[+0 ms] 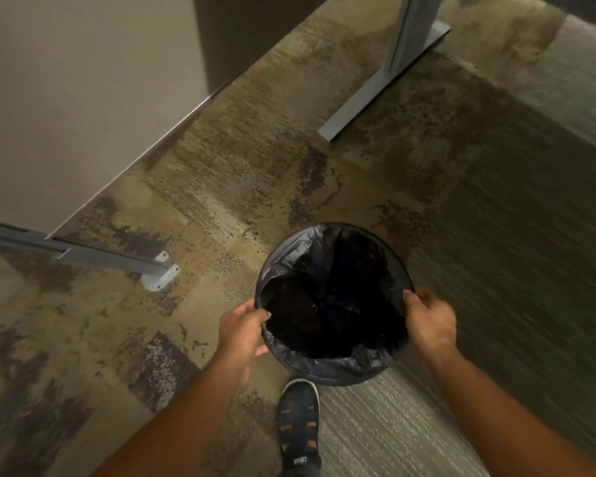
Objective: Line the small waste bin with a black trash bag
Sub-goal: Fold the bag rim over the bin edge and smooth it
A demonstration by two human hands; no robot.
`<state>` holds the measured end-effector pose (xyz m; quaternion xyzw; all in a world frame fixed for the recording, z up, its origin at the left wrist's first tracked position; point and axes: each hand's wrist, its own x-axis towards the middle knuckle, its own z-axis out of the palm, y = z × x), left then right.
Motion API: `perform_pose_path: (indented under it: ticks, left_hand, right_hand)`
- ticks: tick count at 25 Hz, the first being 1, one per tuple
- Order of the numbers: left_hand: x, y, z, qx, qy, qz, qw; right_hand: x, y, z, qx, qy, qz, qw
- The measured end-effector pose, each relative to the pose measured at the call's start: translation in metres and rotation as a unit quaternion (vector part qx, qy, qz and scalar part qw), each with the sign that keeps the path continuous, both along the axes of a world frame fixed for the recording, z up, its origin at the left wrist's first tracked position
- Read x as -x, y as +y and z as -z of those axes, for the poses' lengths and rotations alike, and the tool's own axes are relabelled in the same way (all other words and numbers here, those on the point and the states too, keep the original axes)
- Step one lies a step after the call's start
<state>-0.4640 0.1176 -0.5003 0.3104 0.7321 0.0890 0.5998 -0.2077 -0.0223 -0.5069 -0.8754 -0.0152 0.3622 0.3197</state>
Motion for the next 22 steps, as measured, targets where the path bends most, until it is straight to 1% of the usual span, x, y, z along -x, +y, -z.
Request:
perform_pose_path:
  ticks: [3, 5, 7, 10, 14, 17, 18, 19, 20, 21, 22]
  left_hand:
    - [0.007, 0.044, 0.009, -0.022, -0.010, -0.032, 0.999]
    - [0.010, 0.072, 0.014, -0.029, -0.018, -0.035, 0.999]
    - [0.012, 0.097, 0.018, -0.027, -0.032, -0.034, 0.999]
    - [0.013, 0.120, 0.023, -0.021, -0.030, -0.029, 0.999]
    - [0.015, 0.121, 0.030, -0.015, -0.012, 0.012, 1.000]
    - [0.010, 0.117, 0.027, -0.067, 0.027, 0.073, 0.995]
    - [0.007, 0.115, 0.024, -0.079, 0.064, 0.123, 0.987]
    - [0.005, 0.113, 0.022, -0.089, 0.112, 0.192, 0.971]
    - [0.005, 0.109, 0.021, -0.105, 0.169, 0.279, 0.939]
    - [0.004, 0.104, 0.019, -0.130, 0.225, 0.362, 0.895]
    - [0.002, 0.096, 0.016, -0.177, 0.270, 0.429, 0.844]
  right_hand:
    - [0.003, 0.057, 0.004, -0.014, 0.023, -0.016, 1.000]
    - [0.002, 0.086, 0.006, -0.019, 0.047, -0.020, 0.999]
    - [0.002, 0.109, 0.008, -0.020, 0.073, -0.024, 0.997]
    - [0.000, 0.129, 0.011, -0.034, 0.079, -0.022, 0.996]
    - [0.006, 0.135, 0.012, -0.035, 0.094, -0.064, 0.993]
    - [0.005, 0.134, 0.006, -0.031, 0.101, -0.094, 0.990]
    - [0.004, 0.134, 0.002, -0.010, 0.096, -0.128, 0.987]
    - [0.005, 0.132, -0.001, 0.017, 0.078, -0.173, 0.982]
    - [0.006, 0.130, -0.003, 0.045, 0.042, -0.218, 0.974]
    - [0.008, 0.129, -0.006, 0.069, -0.002, -0.259, 0.964]
    - [0.011, 0.127, -0.011, 0.081, -0.034, -0.293, 0.952]
